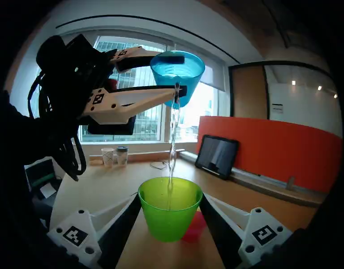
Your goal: Pour water
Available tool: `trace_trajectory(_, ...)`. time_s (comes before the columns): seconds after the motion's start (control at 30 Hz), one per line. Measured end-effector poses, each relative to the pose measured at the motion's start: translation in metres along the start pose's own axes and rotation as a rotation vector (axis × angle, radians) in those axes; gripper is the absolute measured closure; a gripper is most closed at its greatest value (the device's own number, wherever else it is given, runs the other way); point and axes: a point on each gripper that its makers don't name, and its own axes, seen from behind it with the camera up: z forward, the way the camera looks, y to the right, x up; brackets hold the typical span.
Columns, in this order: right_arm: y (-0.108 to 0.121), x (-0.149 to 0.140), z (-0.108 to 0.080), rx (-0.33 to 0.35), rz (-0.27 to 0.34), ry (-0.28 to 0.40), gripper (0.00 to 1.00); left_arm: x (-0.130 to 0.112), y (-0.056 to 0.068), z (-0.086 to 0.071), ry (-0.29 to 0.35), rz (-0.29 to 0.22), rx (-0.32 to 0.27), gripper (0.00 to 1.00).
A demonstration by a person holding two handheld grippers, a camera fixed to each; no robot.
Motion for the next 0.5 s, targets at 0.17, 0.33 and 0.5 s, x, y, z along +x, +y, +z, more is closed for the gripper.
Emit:
trace_trajectory(0.17, 0.0019, 0.0009, -0.0016, -0.001, -0.001, 0.002, 0.08, 0.0026, 0.0012, 0.0015, 0.000, 0.027, -0.002, 0.15)
trace_trajectory(0.33, 0.0036, 0.0013, -0.0039, -0.004, -0.004, 0.004, 0.08, 0.0048, 0.0018, 0.0014, 0.001, 0.053, -0.001, 0.15)
trace_trajectory(0.5, 0.0051, 0.0025, -0.0062, -0.006, -0.006, 0.007, 0.08, 0.0069, 0.0013, 0.0008, 0.002, 0.079, 0.000, 0.15)
